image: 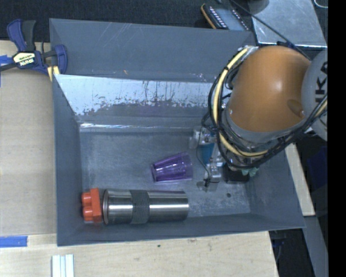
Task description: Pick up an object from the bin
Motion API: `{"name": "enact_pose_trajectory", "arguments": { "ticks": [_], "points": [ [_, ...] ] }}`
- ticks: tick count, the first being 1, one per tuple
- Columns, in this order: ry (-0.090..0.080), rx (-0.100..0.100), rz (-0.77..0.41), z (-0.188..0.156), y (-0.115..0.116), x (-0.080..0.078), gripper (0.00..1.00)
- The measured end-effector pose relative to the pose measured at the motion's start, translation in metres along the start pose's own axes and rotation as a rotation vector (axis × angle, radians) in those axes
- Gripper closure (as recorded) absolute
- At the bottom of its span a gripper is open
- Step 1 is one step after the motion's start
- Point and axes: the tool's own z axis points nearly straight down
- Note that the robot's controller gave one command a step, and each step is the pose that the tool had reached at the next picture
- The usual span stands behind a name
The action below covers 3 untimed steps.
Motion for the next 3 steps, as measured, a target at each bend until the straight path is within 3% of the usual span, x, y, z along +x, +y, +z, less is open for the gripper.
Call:
{"name": "enact_pose_trajectory", "arguments": {
  "ticks": [1,2,3],
  "points": [
    [-0.009,-0.001,0.001,-0.005,0.0,-0.001,0.0],
    [-0.008,0.0,-0.097,0.072,0.019,0.007,0.0],
    [-0.008,0.001,-0.275,0.104,0.046,0.004,0.0]
  ]
}}
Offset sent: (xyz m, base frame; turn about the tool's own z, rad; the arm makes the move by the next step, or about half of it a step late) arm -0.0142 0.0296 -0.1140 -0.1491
